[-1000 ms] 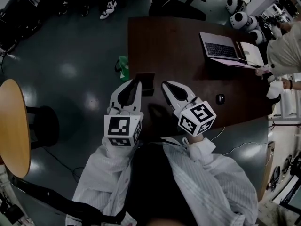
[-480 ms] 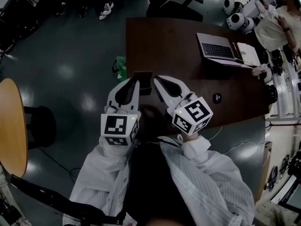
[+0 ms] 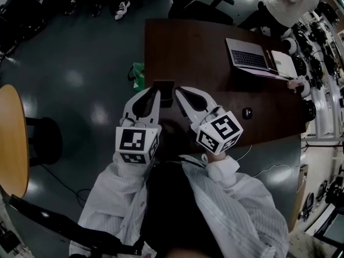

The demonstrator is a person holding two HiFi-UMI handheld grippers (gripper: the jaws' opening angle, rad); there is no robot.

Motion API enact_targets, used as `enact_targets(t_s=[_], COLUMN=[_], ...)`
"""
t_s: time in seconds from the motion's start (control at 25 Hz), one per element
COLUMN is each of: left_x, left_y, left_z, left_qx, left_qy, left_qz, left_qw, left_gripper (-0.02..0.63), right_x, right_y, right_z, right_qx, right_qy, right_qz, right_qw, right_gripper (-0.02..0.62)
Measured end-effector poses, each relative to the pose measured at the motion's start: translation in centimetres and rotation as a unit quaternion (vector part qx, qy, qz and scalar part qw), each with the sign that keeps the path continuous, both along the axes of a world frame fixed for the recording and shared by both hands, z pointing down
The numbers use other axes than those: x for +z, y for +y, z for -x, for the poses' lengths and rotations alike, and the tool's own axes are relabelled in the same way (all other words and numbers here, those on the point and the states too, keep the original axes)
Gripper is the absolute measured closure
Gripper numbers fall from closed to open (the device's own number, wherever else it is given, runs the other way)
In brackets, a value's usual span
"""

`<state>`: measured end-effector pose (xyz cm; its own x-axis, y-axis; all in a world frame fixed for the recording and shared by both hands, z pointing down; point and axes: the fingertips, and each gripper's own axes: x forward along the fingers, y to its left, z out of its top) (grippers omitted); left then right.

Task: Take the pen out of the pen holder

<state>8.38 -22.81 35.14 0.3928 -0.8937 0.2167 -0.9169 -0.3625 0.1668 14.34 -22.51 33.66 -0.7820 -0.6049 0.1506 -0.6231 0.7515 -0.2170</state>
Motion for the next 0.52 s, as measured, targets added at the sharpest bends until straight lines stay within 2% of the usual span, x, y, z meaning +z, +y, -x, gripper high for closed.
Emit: enact_targets(t_s=[0.52], left_x=[-0.11], left_y=[-0.78], left_z=[-0.19], left_qx=[0.006], left_qy=[0.0], left_qz=[0.0], left_qw=[1.0], left_gripper=[0.56], right_x=[0.31], right_y=[-0.42], right_z=[-0.07], right_qx=[0.003], right_qy=[0.0], right_qz=[0.007], right_qw=[1.0], right_gripper=[0.595])
